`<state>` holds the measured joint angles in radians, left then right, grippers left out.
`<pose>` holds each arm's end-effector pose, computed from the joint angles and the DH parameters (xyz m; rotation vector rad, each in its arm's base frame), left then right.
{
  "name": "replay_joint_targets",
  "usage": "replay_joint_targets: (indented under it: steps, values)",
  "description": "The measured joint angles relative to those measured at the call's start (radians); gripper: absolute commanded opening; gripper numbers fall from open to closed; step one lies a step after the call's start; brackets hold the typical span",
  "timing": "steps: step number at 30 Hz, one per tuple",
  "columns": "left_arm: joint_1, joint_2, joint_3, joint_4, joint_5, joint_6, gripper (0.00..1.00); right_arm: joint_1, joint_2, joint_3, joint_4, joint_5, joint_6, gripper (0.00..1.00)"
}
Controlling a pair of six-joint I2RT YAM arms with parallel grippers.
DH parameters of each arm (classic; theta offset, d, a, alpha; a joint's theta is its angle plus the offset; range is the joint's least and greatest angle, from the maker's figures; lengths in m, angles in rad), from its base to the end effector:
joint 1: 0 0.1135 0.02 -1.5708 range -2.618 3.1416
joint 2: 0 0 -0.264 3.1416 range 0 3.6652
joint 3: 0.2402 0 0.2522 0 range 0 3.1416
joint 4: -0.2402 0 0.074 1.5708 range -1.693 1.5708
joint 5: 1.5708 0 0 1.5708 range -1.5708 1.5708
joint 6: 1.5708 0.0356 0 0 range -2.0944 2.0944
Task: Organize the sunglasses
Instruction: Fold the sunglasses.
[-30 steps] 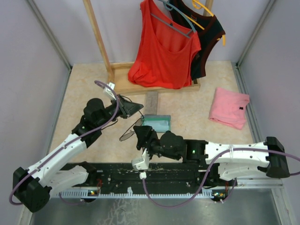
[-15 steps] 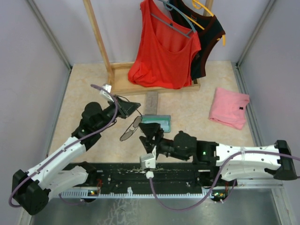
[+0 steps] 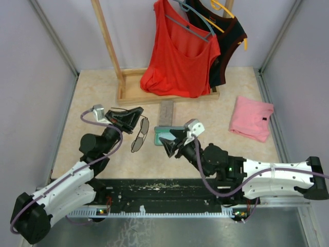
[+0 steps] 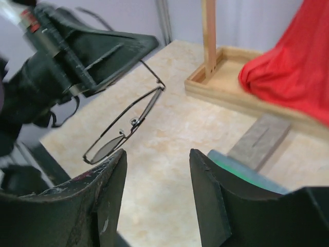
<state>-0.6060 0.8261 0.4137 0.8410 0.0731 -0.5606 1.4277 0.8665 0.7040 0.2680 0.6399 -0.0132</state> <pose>0.1540 -0.1099 0.3099 0.0961 1.2057 -1.0720 0.0499 0.1974 0.3451 -0.5473 1.4213 0.6722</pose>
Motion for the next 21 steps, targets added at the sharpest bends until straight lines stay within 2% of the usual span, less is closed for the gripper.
replay_joint_targets:
  steps: [5, 8, 13, 21]
  values:
    - [0.0, -0.03, -0.016, 0.097, -0.06, 0.069, 0.0, -0.056, 0.057, 0.064, -0.107, 0.096, 0.495, 0.48]
    - [0.0, -0.042, -0.017, 0.133, -0.091, 0.108, 0.0, -0.087, 0.115, 0.09, -0.14, 0.099, 0.663, 0.48]
    - [0.0, -0.056, -0.027, 0.169, -0.121, 0.147, 0.0, -0.091, 0.264, 0.157, -0.108, 0.071, 0.752, 0.44]
    - [0.0, -0.08, -0.03, 0.174, -0.135, 0.182, 0.0, -0.115, 0.39, 0.216, -0.019, -0.019, 0.769, 0.41]
